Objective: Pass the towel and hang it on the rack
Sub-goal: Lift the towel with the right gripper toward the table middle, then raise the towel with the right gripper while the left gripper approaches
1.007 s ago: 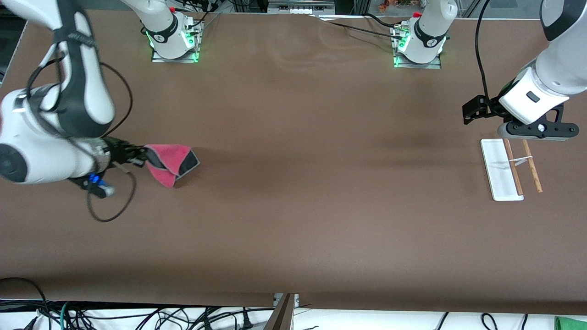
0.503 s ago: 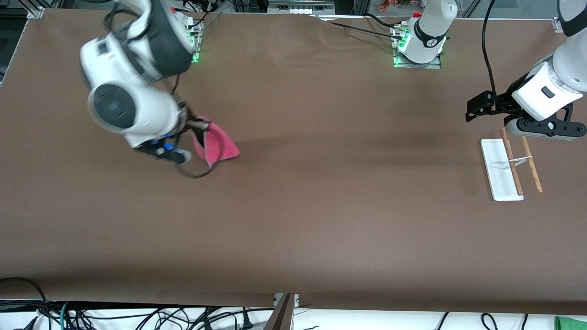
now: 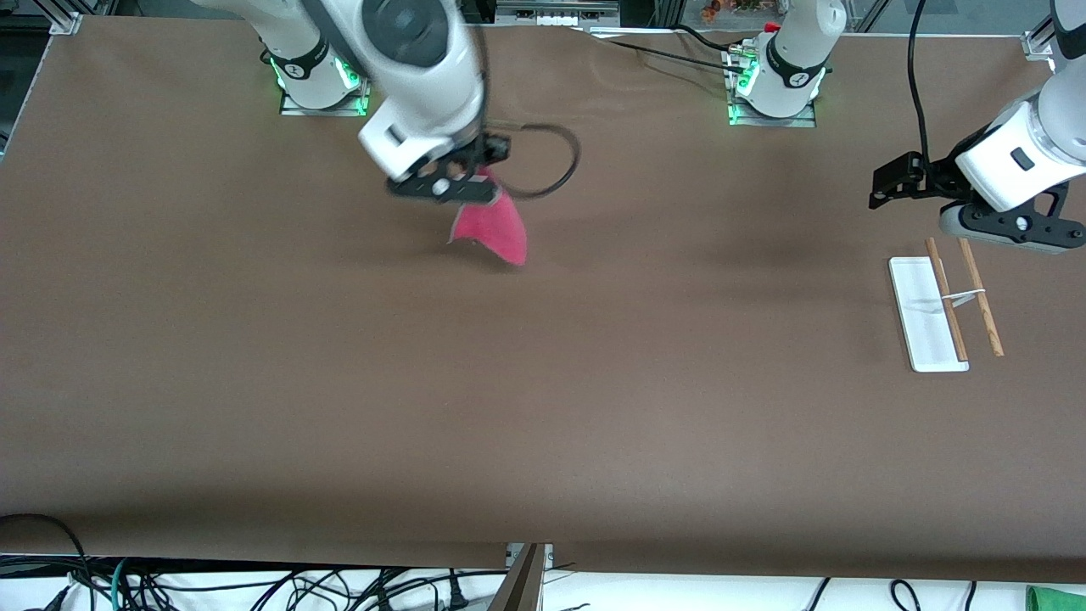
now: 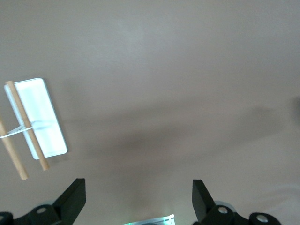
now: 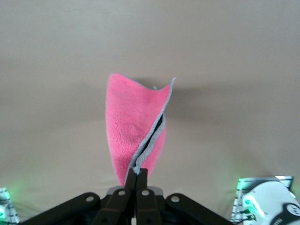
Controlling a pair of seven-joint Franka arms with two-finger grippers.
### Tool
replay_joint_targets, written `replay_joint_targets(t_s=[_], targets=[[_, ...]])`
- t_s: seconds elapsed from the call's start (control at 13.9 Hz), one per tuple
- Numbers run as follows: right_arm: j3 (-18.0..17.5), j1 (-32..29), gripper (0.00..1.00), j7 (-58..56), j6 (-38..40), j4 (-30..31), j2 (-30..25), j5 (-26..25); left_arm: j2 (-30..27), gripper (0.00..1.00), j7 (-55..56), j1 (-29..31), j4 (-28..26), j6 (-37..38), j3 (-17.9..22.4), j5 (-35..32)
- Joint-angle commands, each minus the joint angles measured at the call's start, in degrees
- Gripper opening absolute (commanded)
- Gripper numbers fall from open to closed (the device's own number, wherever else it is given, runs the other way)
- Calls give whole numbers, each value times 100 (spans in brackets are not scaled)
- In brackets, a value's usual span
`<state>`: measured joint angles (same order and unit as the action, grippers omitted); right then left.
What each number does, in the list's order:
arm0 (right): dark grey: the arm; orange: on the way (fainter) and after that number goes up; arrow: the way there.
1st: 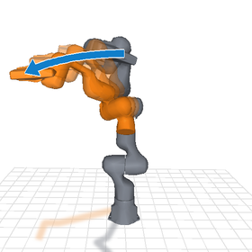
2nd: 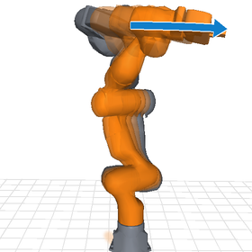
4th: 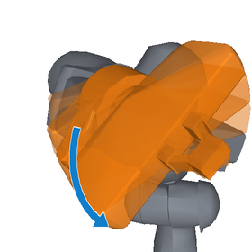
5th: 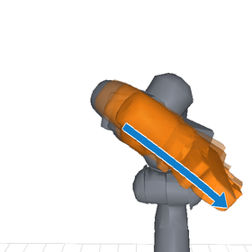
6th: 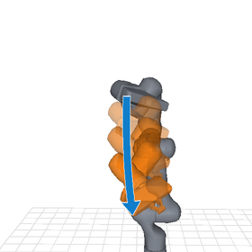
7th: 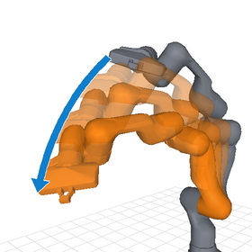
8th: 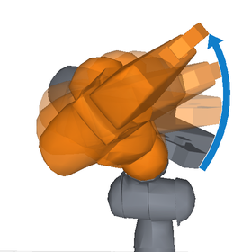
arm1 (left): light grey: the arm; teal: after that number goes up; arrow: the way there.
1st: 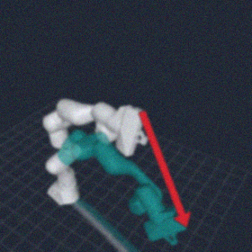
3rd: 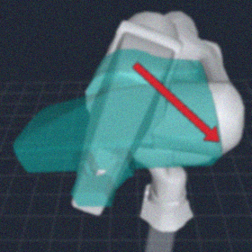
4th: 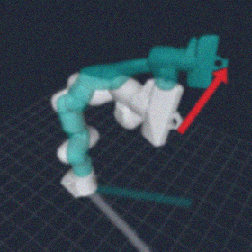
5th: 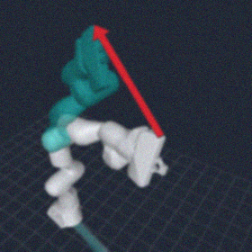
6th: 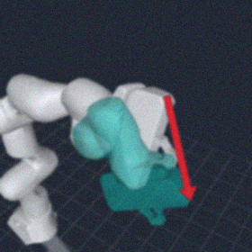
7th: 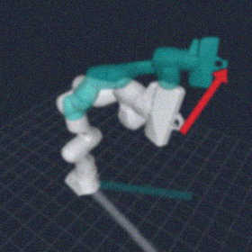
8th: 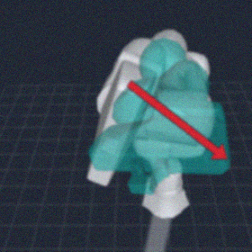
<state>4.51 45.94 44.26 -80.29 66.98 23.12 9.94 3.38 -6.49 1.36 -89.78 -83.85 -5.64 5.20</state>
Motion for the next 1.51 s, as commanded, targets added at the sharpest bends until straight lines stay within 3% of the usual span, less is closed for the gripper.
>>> replay_joint_targets(t_s=[0.0, 0.14, 0.36, 0.58, 0.79, 1.22, 1.44], targets=[[7, 335, 0, 48, -301, -396, 140, -36, 188, 100, -457, 58, 83, 158, -34, 445], [-99, 572, 0, 65, -766, -449, 149, -44, 372, 100, -528, 40, 101, 150, -42, 534], [-108, 942, 0, 65, -1627, -458, 307, -36, 785, 100, -721, 49, 109, 298, -43, 1314], [-388, 1039, 0, 284, -2323, -458, 342, -36, 1120, 100, -1282, 58, 101, 430, -43, 1895], [-468, 1048, 0, 320, -2683, -458, 334, -18, 1585, 100, -2440, 145, 48, 1010, -34, 2659], [-539, 1031, 0, 478, -3396, -484, 246, 412, 1867, 100, -5032, 93, -109, 967, -69, 2775], [-495, 987, 0, 425, -3458, -730, 255, 948, 2025, 100, -6396, 66, -180, 950, -78, 3302]])
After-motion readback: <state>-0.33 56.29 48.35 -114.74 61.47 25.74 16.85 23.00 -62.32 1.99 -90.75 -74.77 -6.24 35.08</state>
